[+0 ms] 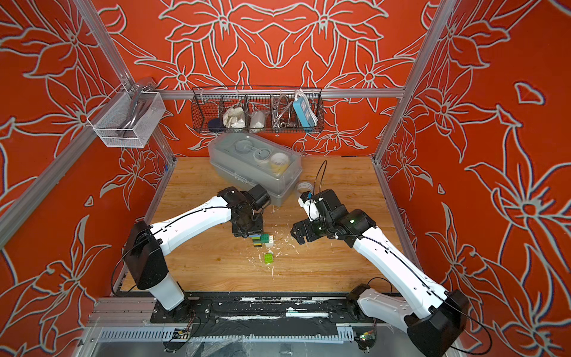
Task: Assemble a giraffe with lego
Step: Assemble the lego brick with the lego brick.
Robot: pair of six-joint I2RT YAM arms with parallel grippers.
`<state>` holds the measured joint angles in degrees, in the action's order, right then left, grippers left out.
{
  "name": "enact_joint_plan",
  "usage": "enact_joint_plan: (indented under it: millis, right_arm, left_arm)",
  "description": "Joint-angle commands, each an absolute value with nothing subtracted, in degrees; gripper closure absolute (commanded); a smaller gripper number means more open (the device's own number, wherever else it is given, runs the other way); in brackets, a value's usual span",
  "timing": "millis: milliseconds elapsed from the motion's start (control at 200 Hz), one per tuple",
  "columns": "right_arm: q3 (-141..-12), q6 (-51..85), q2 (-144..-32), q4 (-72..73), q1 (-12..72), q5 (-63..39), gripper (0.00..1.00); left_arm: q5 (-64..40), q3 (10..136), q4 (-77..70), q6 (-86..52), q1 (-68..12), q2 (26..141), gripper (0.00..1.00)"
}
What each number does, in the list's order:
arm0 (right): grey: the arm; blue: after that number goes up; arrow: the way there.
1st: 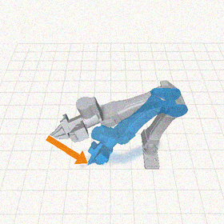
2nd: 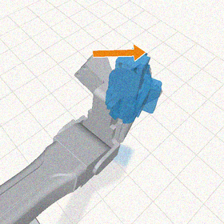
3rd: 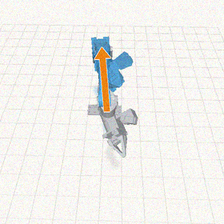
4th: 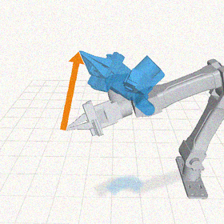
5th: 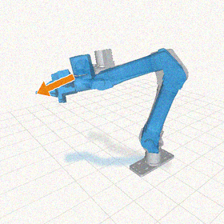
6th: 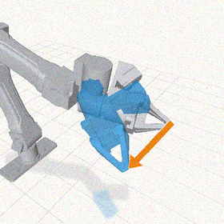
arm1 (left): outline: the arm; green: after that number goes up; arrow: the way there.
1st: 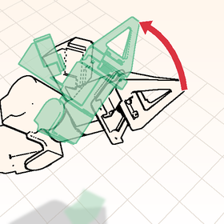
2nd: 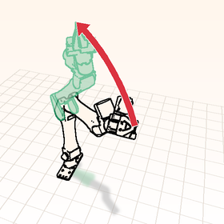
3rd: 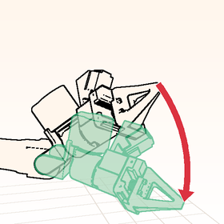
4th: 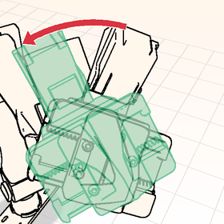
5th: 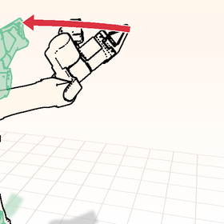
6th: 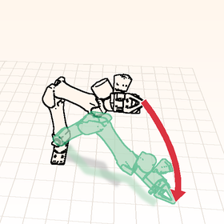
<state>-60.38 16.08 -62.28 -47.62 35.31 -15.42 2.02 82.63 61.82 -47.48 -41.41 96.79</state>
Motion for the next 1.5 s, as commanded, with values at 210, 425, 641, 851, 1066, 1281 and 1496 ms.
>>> enact_joint_plan:
  millis: [210,425,641,851,1066,1281,1496]
  right_arm:
    - [-62.1,15.6,-61.6,-48.6,35.6,-14.1,0.04]
    - [-62.5,15.7,-61.3,-48.6,35.6,-13.7,0.04]
    - [-61.9,15.7,-61.3,-48.1,35.7,-13.7,0.04]
    - [-61.7,15.6,-61.5,-47.6,35.6,-13.6,0.04]
    - [-61.6,15.4,-61.5,-47.5,35.6,-13.6,0.04]
    - [-60.5,15.6,-60.8,-46.5,35.7,-14.4,0.04]
    - [-60.4,15.5,-61.4,-45.8,35.6,-15.4,0.04]
  left_arm:
    - [0.0,78.2,60.8,-44.5,-39.2,95.4,0.47]
    - [-1.9,77.0,60.4,-43.1,-39.1,95.3,0.47]
    - [-0.9,78.3,63.7,-41.1,-39.1,95.9,0.47]
    - [-0.4,78.6,64.6,-41.4,-39.1,96.3,0.47]
    - [-0.4,78.9,64.7,-42.2,-39.0,97.5,0.47]
    - [1.2,80.5,66.5,-41.7,-38.9,98.5,0.47]
    - [0.6,79.6,65.5,-42.0,-39.0,98.6,0.47]
